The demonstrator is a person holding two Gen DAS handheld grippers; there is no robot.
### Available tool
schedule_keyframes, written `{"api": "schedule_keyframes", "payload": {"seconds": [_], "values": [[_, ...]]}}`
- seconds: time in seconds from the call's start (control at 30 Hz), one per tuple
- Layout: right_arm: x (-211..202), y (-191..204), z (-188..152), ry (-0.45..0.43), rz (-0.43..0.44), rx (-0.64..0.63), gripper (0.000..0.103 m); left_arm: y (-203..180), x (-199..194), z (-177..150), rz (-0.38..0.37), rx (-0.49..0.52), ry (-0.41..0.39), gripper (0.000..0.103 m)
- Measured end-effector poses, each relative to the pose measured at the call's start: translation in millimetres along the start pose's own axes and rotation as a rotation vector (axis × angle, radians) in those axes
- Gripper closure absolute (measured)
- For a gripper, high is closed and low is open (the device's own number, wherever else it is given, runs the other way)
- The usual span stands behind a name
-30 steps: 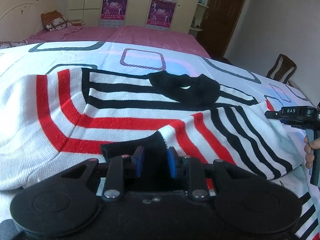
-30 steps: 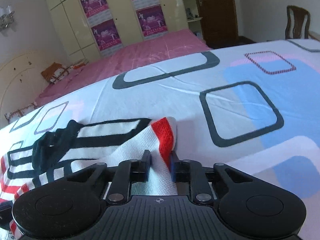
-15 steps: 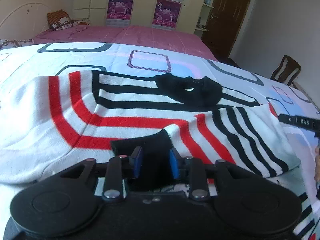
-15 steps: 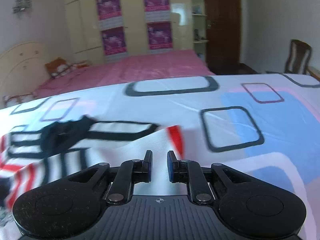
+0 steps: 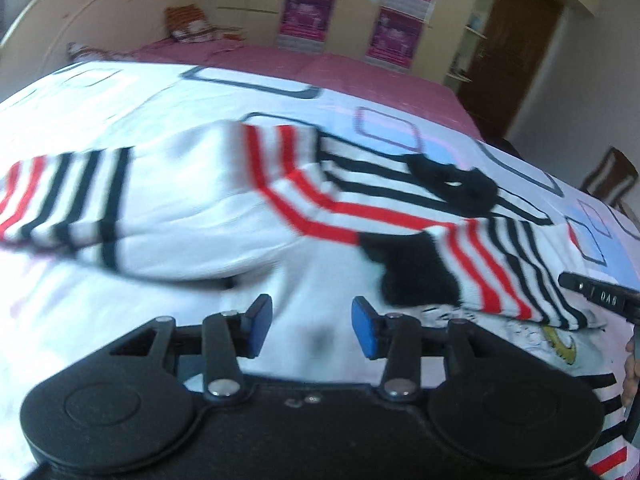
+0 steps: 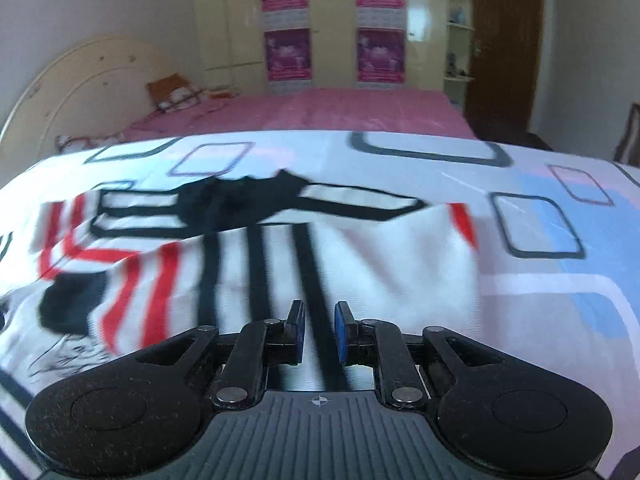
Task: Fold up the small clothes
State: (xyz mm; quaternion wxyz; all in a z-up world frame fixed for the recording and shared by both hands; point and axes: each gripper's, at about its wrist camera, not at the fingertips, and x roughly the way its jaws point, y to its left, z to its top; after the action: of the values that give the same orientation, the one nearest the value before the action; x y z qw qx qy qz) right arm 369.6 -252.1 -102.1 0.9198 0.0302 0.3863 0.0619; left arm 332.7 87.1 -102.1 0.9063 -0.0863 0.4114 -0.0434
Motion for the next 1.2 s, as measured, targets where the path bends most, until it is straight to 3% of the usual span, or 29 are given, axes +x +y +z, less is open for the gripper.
{"api": "schedule_keyframes", "payload": {"seconds": [0.07,0.3,0.5,0.57,0.6,0.63,0.73,0.9,1.0,1.03,1.07,1.13,1.2], "values": [[12.4,11.5,-3.2,0.055,-0.005,-0.008,0.088,15.0,-7.0,-0.9,0.019,-0.024,-0.005,0.059],[-2.6,60.8,11.2,-0.016,0.087,-0.025,0.088,78.1,-25.3,3.3,0.089,-0.135,-0.033,0.051],[2.5,111.8,28.4,-0.033,0.162,-0.024,0.086,149.0,-30.0,11.5,0.162,-0.297,-0.056,0.046],[7.0,123.3,30.2,-0.035,0.164,-0.023,0.073,173.5,-29.4,15.1,0.182,-0.351,-0.066,0.046],[9.1,128.8,30.3,-0.04,0.157,-0.025,0.05,184.3,-28.4,17.0,0.191,-0.377,-0.071,0.046],[10.2,134.6,29.7,-0.048,0.148,-0.033,0.041,195.4,-27.2,18.8,0.198,-0.405,-0.075,0.046],[13.3,148.1,26.9,-0.058,0.139,-0.061,0.041,227.6,-21.4,24.7,0.207,-0.492,-0.086,0.046],[25.0,150.1,25.0,-0.033,0.126,-0.02,0.041,267.8,-3.2,33.2,0.152,-0.619,-0.114,0.048],[27.7,151.4,24.0,-0.04,0.104,-0.014,0.044,279.7,3.3,34.5,0.121,-0.664,-0.153,0.054],[29.6,152.5,23.6,-0.035,0.102,-0.016,0.052,282.8,4.9,34.7,0.117,-0.677,-0.163,0.061],[33.0,153.5,23.0,-0.024,0.102,-0.016,0.056,286.0,6.8,34.5,0.118,-0.686,-0.171,0.072],[41.8,155.3,20.0,0.008,0.096,-0.017,0.058,293.8,10.8,31.6,0.121,-0.704,-0.182,0.086],[54.1,158.4,14.4,0.057,0.087,-0.034,0.058,301.1,13.5,29.6,0.103,-0.73,-0.196,0.091]]}}
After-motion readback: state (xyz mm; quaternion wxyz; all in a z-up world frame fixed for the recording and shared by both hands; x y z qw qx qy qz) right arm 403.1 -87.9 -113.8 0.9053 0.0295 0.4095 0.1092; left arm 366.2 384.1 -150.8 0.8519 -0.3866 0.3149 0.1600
